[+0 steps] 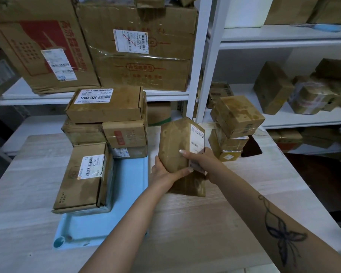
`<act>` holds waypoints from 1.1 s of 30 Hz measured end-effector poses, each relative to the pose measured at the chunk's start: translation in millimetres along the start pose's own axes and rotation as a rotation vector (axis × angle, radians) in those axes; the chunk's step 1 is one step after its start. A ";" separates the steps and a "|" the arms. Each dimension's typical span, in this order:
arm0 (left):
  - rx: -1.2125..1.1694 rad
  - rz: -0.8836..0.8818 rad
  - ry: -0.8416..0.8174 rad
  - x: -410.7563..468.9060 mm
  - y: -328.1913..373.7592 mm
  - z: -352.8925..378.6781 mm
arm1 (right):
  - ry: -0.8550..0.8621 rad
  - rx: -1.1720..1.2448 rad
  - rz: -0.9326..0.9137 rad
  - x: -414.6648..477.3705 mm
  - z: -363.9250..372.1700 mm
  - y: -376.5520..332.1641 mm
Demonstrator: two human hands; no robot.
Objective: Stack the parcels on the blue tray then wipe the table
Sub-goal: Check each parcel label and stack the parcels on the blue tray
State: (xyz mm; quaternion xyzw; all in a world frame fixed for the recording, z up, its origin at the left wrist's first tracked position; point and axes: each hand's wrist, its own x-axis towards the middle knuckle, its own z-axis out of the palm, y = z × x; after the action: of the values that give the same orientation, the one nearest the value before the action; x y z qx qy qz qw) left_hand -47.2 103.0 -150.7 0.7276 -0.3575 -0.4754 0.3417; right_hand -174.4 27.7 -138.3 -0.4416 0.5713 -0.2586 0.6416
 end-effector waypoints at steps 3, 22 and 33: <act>0.042 -0.044 0.017 2.0 -2.7 2.4 | 0.032 -0.033 -0.076 -1.6 3.3 -0.6; -0.604 0.020 -0.213 -5.6 -1.3 -29.9 | -0.354 -0.058 -0.043 -18.5 -30.8 -0.7; -0.732 0.131 -0.112 -4.3 19.8 -36.4 | -0.384 0.267 0.039 -31.8 -21.7 -23.6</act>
State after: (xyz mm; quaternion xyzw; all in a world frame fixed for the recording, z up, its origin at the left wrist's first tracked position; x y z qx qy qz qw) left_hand -18.3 102.2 -120.8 0.5059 -0.2281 -0.5877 0.5887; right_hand -197.9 37.1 -101.0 -0.3830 0.4079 -0.2305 0.7961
